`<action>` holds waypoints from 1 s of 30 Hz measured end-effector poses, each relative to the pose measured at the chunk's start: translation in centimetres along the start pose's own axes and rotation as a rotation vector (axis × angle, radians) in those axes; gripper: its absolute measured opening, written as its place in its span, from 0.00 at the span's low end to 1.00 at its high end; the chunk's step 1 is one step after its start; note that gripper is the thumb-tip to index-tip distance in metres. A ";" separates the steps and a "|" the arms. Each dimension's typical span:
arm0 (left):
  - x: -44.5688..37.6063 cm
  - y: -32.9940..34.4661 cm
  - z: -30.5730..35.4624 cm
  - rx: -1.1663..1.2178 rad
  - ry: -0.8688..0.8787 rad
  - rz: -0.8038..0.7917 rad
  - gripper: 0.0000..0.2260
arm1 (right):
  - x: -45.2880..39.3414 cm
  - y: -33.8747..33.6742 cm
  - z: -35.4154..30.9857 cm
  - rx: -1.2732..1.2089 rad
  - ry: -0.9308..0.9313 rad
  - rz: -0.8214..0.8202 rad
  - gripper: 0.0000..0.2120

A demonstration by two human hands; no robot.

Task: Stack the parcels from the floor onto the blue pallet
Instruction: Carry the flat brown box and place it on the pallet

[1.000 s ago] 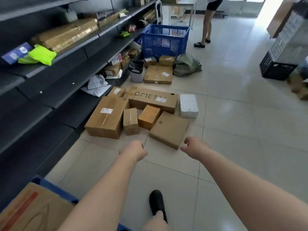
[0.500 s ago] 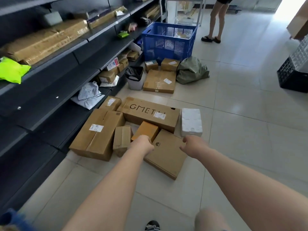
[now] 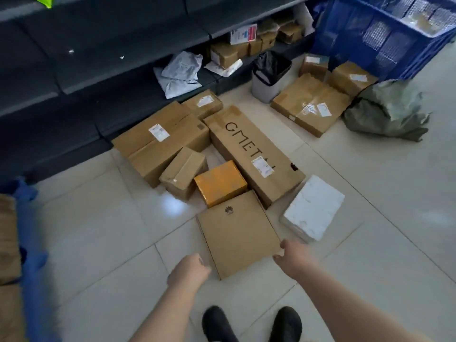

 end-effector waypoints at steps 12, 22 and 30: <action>-28.7 27.1 -3.0 0.375 -0.401 0.125 0.26 | -34.6 22.8 7.8 -0.203 0.105 0.029 0.42; -41.6 38.2 -8.3 1.030 -0.599 0.298 0.41 | -47.7 29.7 12.1 -0.467 0.286 0.182 0.54; -26.8 29.0 -12.1 0.949 -0.711 0.439 0.39 | -35.7 20.9 6.8 -0.363 0.143 0.187 0.45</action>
Point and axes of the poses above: each hand's wrist, its own x-axis away from the middle knuckle, its own y-axis out of the palm, z = x × y, the point moved 9 cm from there along -x, towards the middle knuckle, and after that the axes turned 3 degrees about z, right-handed, at the moved point
